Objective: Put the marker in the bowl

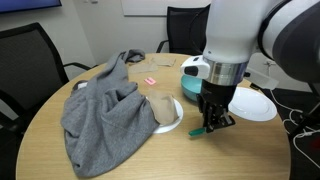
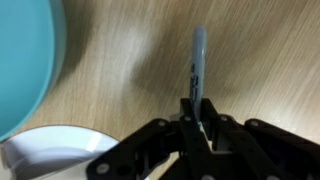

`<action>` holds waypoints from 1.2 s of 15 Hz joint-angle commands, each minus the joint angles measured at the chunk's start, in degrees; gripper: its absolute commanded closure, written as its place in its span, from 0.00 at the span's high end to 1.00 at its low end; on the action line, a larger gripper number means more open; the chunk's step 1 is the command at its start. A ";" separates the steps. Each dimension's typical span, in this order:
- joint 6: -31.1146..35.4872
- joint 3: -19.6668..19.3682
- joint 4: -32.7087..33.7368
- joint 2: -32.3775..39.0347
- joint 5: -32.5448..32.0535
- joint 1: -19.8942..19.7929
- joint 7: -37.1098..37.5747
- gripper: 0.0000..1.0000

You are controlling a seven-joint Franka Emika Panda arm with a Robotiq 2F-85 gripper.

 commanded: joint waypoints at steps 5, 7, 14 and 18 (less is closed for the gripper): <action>-0.99 -3.51 -7.06 -14.94 0.56 2.50 8.10 0.04; -1.08 -3.23 -8.41 -18.11 1.85 1.37 8.50 0.04; 0.50 -6.46 -9.37 -22.42 7.39 -0.94 9.18 0.04; 3.27 -8.39 -7.89 -20.30 9.41 -3.04 8.45 0.04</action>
